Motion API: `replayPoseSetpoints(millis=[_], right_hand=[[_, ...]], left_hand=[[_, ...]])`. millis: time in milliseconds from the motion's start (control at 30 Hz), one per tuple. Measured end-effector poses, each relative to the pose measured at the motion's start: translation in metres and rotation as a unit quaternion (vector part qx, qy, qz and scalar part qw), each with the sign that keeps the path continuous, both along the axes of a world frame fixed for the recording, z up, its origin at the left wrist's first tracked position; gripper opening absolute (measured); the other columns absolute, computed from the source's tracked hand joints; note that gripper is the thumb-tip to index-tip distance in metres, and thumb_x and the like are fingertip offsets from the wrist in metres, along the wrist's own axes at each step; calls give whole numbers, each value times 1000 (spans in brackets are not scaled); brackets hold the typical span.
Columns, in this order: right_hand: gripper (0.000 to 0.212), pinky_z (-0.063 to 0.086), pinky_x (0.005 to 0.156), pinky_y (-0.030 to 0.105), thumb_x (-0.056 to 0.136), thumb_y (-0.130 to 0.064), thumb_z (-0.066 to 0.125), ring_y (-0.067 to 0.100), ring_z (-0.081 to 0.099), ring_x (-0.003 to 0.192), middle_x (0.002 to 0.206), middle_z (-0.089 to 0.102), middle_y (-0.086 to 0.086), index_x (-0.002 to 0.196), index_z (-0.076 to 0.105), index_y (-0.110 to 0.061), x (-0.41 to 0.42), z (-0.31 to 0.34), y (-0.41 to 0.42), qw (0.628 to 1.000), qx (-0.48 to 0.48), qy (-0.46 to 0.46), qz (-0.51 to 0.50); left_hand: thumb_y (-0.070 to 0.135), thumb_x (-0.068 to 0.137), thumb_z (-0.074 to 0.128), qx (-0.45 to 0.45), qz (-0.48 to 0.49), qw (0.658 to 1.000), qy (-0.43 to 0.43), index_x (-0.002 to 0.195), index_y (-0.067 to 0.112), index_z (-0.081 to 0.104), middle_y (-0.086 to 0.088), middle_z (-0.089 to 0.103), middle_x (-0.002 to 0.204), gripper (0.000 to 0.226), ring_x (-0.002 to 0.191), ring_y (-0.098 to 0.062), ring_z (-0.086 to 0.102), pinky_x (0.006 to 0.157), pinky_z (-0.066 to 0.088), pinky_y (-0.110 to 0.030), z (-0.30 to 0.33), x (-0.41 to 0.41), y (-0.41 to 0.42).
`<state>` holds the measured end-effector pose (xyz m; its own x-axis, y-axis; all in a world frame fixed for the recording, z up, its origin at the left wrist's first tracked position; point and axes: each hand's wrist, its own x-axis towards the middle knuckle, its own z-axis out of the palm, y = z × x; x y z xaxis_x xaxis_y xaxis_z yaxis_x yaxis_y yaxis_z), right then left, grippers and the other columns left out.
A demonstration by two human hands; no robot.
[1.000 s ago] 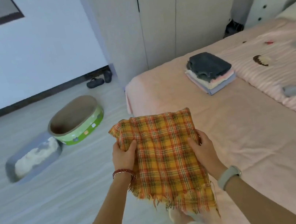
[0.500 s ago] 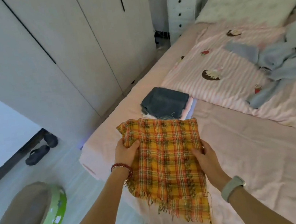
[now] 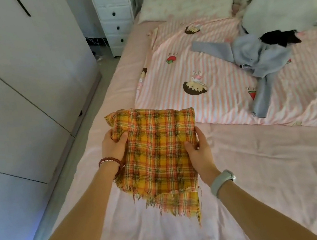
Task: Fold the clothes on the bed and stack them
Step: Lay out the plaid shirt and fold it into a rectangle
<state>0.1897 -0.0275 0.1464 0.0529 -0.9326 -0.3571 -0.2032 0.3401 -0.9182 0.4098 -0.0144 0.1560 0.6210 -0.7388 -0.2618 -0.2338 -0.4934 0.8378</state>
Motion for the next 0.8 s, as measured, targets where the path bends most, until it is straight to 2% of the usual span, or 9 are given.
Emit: replayPoseSetpoints(millis=[100,200,267,333,433,500,567,667,800], right_hand=[[56,52,74,53,96,-20,46,47,54,98,115,56,27,146,24,-32,17,-25,-17,1000,-8,25,-15],[55,49,48,27,97,-18,44,38,57,66,119,60,17,146,22,-32,22,-54,-29,998,-14,61,-6],[55,45,42,17,98,-17,42,32,61,72,130,53,5,147,21,-32,21,-67,-33,996,-11,93,-1],[55,45,46,16,99,-18,41,29,61,86,132,45,4,147,19,-32,23,-75,-34,992,-6,123,0],[55,48,71,21,98,-16,40,17,53,95,136,33,9,147,20,-28,29,-68,-27,977,-29,213,1],[54,39,98,39,94,-10,44,29,42,120,142,31,14,145,30,-23,34,-61,-19,923,-149,355,15],[54,24,108,52,91,-13,49,37,31,134,147,31,16,143,35,-21,40,-60,-15,842,-266,460,95],[51,1,114,52,99,-34,30,31,-2,144,157,3,6,148,14,-33,45,-68,-26,790,-234,516,233],[50,-1,115,46,98,-45,14,26,-13,143,157,-10,0,146,-1,-41,36,-92,-45,787,-189,522,269]], left_hand=[[31,91,55,-2,-20,1000,3,130,10,46,-10,57,122,45,107,-29,55,84,41,-32,-37,21,-26],[34,91,54,32,-32,999,12,133,10,42,-12,55,125,49,109,-32,54,89,42,-37,-73,31,-37],[37,91,53,56,-49,997,25,134,11,39,-14,54,128,52,109,-33,54,91,44,-40,-89,34,-39],[41,89,54,81,-67,994,-4,138,13,34,-15,47,133,59,112,-33,51,91,42,-42,-97,35,-40],[44,90,50,127,-67,958,-249,144,18,25,-18,25,147,64,130,-40,31,102,29,-54,-89,28,-35],[38,92,46,43,-123,911,-391,141,20,33,-16,27,148,53,135,-39,26,105,22,-58,-80,18,-29],[39,93,42,-39,-228,853,-469,137,21,41,-14,35,147,48,135,-39,29,106,20,-59,-78,3,-27],[50,96,27,21,-343,816,-465,146,32,23,-9,15,156,53,143,-36,9,111,8,-59,-87,-16,-34],[60,90,8,109,-353,821,-436,144,43,-7,0,-13,157,58,142,-30,-16,110,-10,-57,-121,-15,-49]])
